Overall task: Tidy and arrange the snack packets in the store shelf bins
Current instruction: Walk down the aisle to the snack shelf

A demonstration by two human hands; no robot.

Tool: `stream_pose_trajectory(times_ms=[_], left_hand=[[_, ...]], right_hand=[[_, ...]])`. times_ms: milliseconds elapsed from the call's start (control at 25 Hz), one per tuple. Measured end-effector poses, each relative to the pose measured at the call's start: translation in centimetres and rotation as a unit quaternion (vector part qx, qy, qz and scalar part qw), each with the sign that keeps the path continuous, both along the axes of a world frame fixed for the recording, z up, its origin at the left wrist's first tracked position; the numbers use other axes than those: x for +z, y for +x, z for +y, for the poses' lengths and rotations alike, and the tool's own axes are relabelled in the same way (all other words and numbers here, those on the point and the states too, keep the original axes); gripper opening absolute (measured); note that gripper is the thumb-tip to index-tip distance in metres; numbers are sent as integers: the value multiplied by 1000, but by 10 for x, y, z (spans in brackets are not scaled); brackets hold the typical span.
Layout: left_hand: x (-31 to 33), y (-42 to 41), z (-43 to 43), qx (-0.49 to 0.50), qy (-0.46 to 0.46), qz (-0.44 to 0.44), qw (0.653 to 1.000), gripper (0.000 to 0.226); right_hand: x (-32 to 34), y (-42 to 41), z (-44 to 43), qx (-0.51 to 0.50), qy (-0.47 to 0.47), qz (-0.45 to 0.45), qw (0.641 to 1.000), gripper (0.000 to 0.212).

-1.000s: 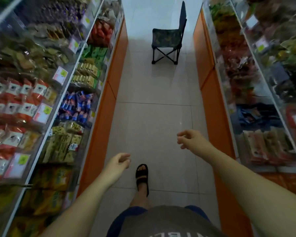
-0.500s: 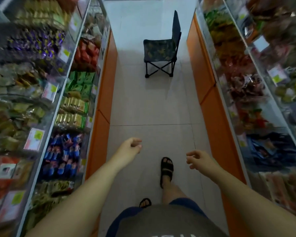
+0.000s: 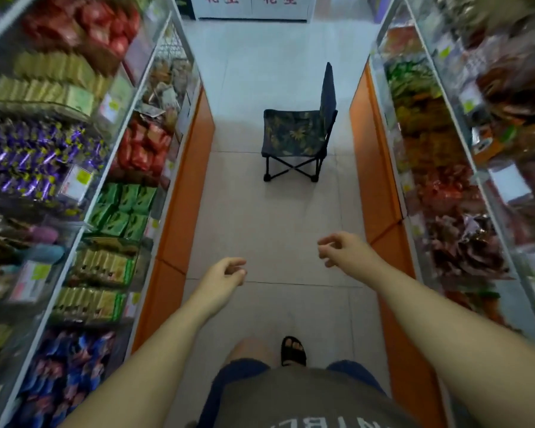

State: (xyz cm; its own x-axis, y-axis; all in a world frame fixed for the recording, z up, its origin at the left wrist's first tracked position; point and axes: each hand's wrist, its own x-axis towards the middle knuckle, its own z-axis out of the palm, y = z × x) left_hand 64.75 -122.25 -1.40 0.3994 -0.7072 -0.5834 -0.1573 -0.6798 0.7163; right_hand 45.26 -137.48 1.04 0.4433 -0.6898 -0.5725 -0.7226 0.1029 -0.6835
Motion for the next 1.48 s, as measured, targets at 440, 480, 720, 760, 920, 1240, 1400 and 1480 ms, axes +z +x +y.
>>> stream_pose_trajectory(times_ms=[440, 480, 720, 760, 920, 1240, 1400, 1480], left_hand=[[-12, 151, -158, 52, 32, 4, 998, 29], [-9, 162, -183, 35, 29, 4, 999, 29], [10, 212, -335, -9, -22, -6, 1000, 29], [9, 220, -360, -5, -26, -5, 1000, 29], [3, 241, -447, 32, -27, 5, 999, 25], [-15, 299, -484, 178, 26, 34, 983, 21], [-30, 340, -459, 264, 52, 32, 962, 18], [-36, 371, -452, 291, 70, 38, 953, 18]], right_hand=[[-4, 149, -188, 39, -11, 11, 999, 24], [-7, 157, -204, 29, -2, 18, 999, 24], [-25, 177, -292, -3, 37, 55, 998, 24], [-28, 180, -311, -2, 38, 58, 998, 25], [-36, 203, -402, 41, 29, 77, 996, 25], [-17, 353, -542, 172, -6, 47, 984, 22], [-10, 452, -563, 240, 0, 1, 971, 23], [-13, 501, -567, 260, 8, -3, 965, 24]])
